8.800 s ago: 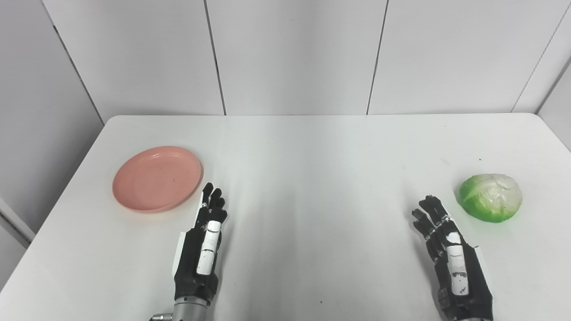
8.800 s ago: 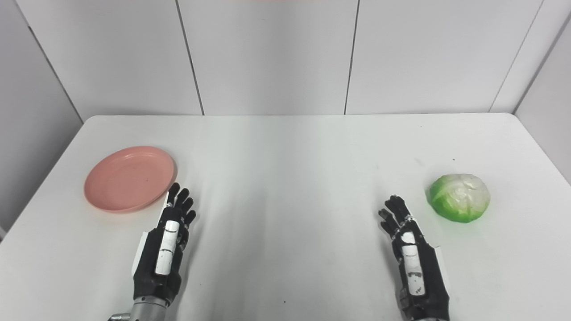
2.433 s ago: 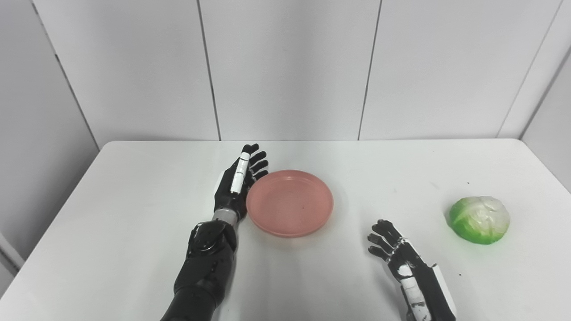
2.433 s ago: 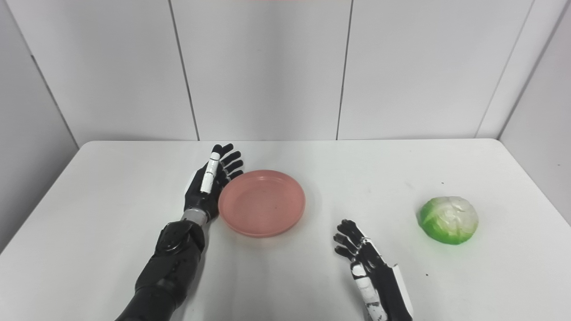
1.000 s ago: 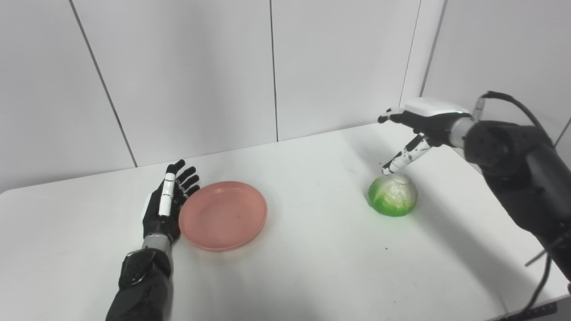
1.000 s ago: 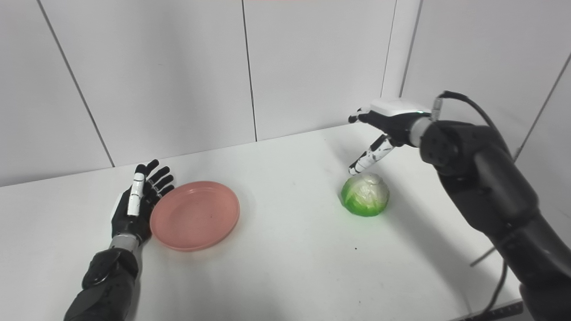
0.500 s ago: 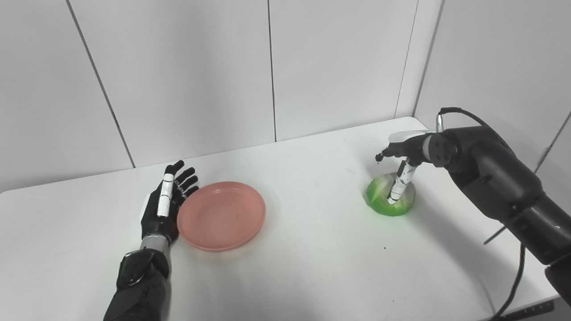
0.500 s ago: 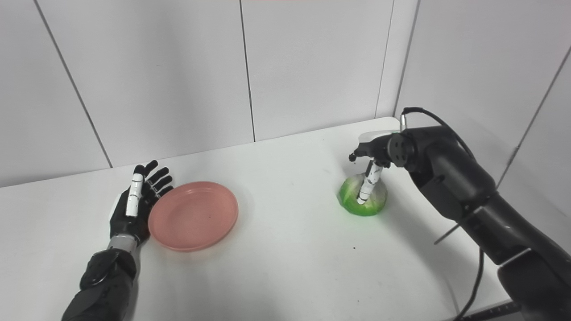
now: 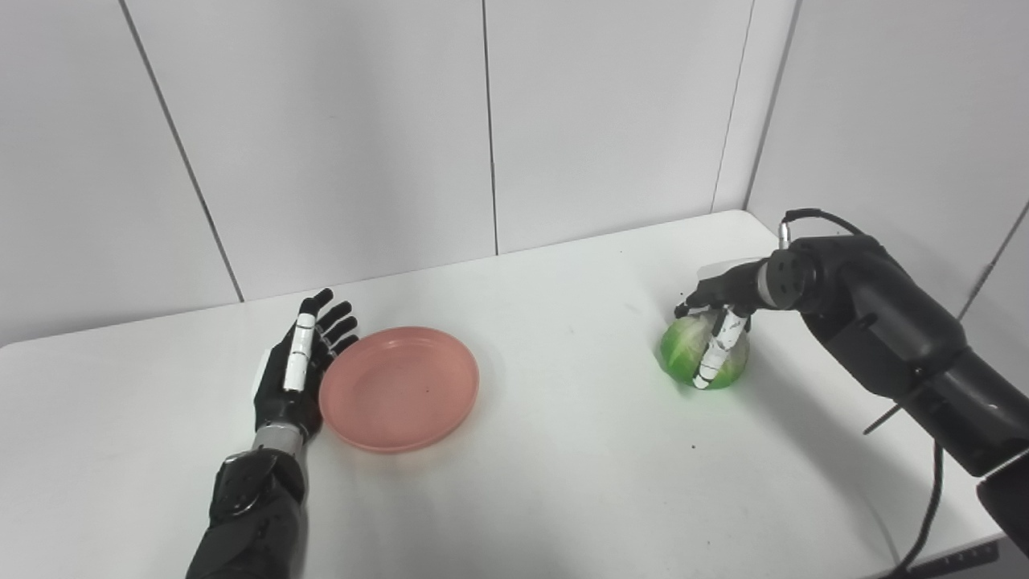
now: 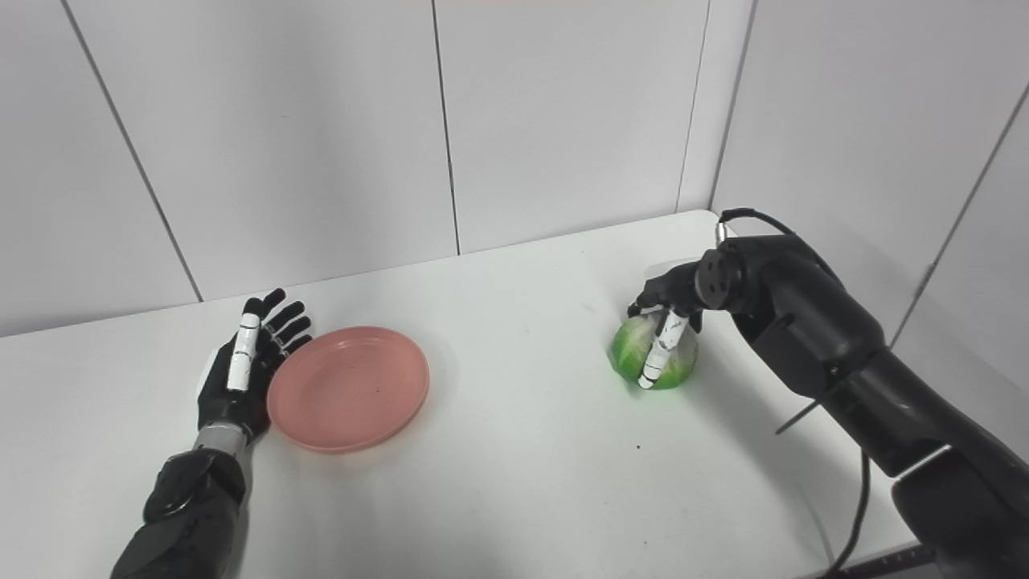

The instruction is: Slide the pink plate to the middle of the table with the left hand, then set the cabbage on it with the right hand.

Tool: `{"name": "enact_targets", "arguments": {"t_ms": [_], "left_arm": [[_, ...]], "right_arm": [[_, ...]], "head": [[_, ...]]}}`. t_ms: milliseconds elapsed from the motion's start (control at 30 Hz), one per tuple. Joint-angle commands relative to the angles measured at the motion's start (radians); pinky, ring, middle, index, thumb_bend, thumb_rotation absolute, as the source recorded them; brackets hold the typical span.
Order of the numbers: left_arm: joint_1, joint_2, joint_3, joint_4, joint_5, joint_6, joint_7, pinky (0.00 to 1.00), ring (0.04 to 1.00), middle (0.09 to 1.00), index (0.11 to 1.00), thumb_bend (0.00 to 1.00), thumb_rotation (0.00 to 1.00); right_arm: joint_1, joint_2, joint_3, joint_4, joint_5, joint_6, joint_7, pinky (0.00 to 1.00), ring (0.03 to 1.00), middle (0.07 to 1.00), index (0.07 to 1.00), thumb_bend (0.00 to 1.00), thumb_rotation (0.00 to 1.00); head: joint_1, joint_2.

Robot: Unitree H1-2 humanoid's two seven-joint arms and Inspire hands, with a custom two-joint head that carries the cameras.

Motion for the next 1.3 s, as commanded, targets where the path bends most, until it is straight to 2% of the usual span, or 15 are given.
{"name": "enact_targets", "arguments": {"t_ms": [0,333,400,433,467,567,600,633,733,767,800,833,867,1000,1267], "left_arm": [[0.077,0.003,0.0,0.046,0.007,0.099,0.024,0.79,0.825,0.817,0.835,0.71,0.79],[0.09,0.005,0.001,0.018,0.003,0.116,0.021,0.8,0.823,0.816,0.838,0.7,0.79],[0.092,0.005,0.0,0.016,0.003,0.117,0.02,0.8,0.818,0.811,0.839,0.69,0.79],[0.092,0.004,-0.001,0.018,0.004,0.114,0.021,0.8,0.817,0.81,0.84,0.69,0.79],[0.092,0.004,-0.001,0.019,0.004,0.112,0.021,0.8,0.818,0.812,0.839,0.69,0.79],[0.092,0.003,0.0,0.019,0.003,0.116,0.025,0.8,0.812,0.804,0.838,0.7,0.79],[0.093,0.003,0.0,0.017,0.003,0.117,0.026,0.8,0.812,0.804,0.838,0.7,0.79],[0.094,0.002,0.0,0.015,0.003,0.117,0.026,0.8,0.811,0.806,0.837,0.7,0.79],[0.095,0.003,-0.001,0.015,0.003,0.118,0.024,0.8,0.815,0.811,0.84,0.7,0.79],[0.095,0.003,-0.001,0.016,0.003,0.116,0.023,0.8,0.817,0.812,0.841,0.7,0.79],[0.095,0.003,-0.001,0.017,0.003,0.115,0.023,0.8,0.816,0.809,0.839,0.7,0.79],[0.095,0.004,-0.002,0.019,0.005,0.112,0.025,0.79,0.813,0.808,0.835,0.7,0.79],[0.094,0.003,-0.002,0.02,0.005,0.112,0.026,0.78,0.81,0.806,0.833,0.7,0.79],[0.092,0.002,-0.002,0.022,0.004,0.113,0.025,0.79,0.809,0.806,0.832,0.7,0.79],[0.09,-0.002,-0.009,0.019,0.01,0.112,0.032,0.8,0.817,0.816,0.843,0.7,0.79]], "right_arm": [[-0.015,-0.006,-0.021,-0.002,0.008,-0.004,-0.053,0.81,0.948,0.971,0.903,1.0,0.32],[0.044,0.016,0.02,0.029,0.007,-0.023,-0.165,0.77,0.937,0.987,0.889,1.0,0.33],[0.054,0.018,0.021,0.03,0.011,-0.028,-0.19,0.76,0.941,0.993,0.876,1.0,0.31],[0.072,0.024,0.005,0.032,0.031,-0.048,-0.228,0.75,0.941,0.995,0.873,1.0,0.3],[0.09,0.029,-0.012,0.034,0.051,-0.07,-0.27,0.73,0.913,0.976,0.851,1.0,0.28],[0.142,0.048,-0.065,0.034,0.102,-0.133,-0.395,0.62,0.739,0.817,0.773,1.0,0.21],[0.16,0.057,-0.082,0.037,0.115,-0.152,-0.435,0.62,0.734,0.813,0.771,1.0,0.21],[0.171,0.062,-0.091,0.04,0.124,-0.164,-0.462,0.58,0.675,0.749,0.749,0.97,0.18],[0.188,0.059,-0.081,0.049,0.127,-0.218,-0.516,0.51,0.574,0.645,0.705,0.9,0.12],[0.188,0.055,-0.068,0.05,0.119,-0.229,-0.52,0.47,0.529,0.598,0.672,0.86,0.09],[0.186,0.053,-0.059,0.054,0.116,-0.235,-0.517,0.44,0.5,0.528,0.604,0.7,0.05],[0.184,0.051,-0.052,0.056,0.118,-0.237,-0.511,0.37,0.439,0.511,0.567,0.59,0.02],[0.181,0.05,-0.047,0.057,0.12,-0.233,-0.501,0.33,0.409,0.508,0.549,0.54,0.01],[0.168,0.035,-0.025,0.046,0.125,-0.229,-0.464,0.28,0.382,0.503,0.55,0.51,0.0],[0.091,0.007,-0.01,-0.004,0.144,-0.222,-0.372,0.31,0.392,0.511,0.526,0.51,0.0]], "head": [[0.003,0.006],[0.001,0.019],[0.001,0.019],[0.001,0.019],[0.001,0.019],[0.005,0.025],[0.005,0.026],[0.005,0.026],[0.003,0.029],[0.003,0.029],[0.003,0.029],[0.003,0.029],[0.003,0.029],[0.005,0.029],[0.015,0.031]]}}
